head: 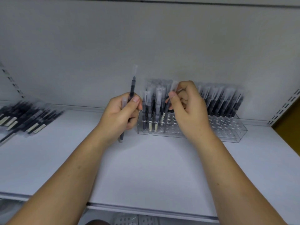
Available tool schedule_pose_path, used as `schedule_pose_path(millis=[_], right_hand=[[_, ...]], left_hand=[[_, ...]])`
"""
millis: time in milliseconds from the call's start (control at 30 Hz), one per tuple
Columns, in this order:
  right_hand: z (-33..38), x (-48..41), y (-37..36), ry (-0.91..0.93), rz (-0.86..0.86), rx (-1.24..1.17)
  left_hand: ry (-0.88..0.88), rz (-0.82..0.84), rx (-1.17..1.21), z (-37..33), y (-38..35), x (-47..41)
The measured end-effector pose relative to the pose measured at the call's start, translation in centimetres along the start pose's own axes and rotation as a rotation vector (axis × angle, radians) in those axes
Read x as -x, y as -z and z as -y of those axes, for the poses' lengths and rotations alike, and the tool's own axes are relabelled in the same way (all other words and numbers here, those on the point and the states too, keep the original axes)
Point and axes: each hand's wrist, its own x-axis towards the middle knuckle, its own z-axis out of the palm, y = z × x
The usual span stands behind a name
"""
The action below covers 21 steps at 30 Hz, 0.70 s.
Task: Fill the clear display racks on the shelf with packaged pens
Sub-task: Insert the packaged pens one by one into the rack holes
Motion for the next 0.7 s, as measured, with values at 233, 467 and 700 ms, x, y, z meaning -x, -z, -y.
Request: schedule_pose_path(millis=[233, 467, 700], right_hand=[[-0.27, 0.06, -0.33, -0.042, 0.033, 0.064], [-0.05, 0.12, -0.27, -0.038, 0.049, 0.062], [-0.3, 0.13, -0.35, -0.053, 0.094, 0.073]], left_hand=[[0.039, 0.025, -0.004, 0.34, 0.09, -0.11], [0.087, 0.118, 0.025, 0.48, 0.35, 0.07], [0.095, 0.151, 0.039, 0.33, 0.35, 0.15]])
